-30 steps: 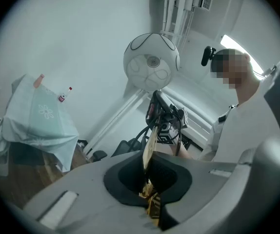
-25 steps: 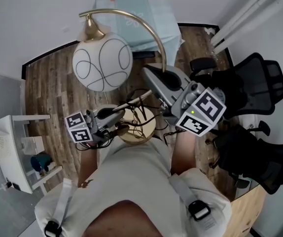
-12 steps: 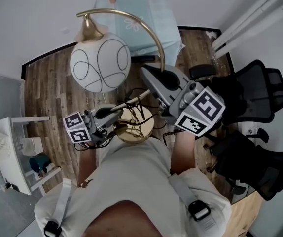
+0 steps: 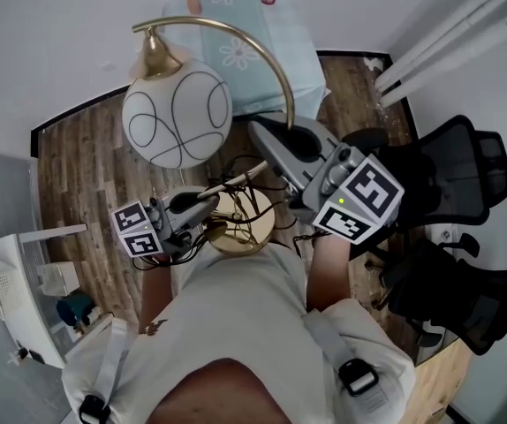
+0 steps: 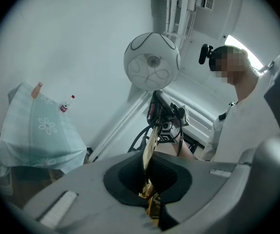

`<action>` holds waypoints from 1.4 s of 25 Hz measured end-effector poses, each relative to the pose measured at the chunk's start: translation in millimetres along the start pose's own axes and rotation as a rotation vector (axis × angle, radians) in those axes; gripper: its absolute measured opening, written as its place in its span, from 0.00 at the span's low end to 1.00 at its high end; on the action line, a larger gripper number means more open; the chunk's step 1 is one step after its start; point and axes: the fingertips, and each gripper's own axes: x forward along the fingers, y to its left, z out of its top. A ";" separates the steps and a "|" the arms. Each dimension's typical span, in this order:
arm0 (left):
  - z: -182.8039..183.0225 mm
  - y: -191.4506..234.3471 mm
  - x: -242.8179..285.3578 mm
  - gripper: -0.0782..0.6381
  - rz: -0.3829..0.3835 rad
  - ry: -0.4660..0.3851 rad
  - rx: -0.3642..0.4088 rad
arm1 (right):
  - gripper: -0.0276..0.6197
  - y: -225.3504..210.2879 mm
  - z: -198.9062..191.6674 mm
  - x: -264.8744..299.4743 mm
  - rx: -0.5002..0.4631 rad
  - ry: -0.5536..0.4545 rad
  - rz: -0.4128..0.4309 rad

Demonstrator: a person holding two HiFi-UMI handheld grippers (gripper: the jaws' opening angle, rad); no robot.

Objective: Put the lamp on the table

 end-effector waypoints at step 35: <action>110.4 166.4 35.5 0.11 0.015 0.041 -0.002 | 0.04 -166.9 16.0 123.6 0.027 0.028 -0.033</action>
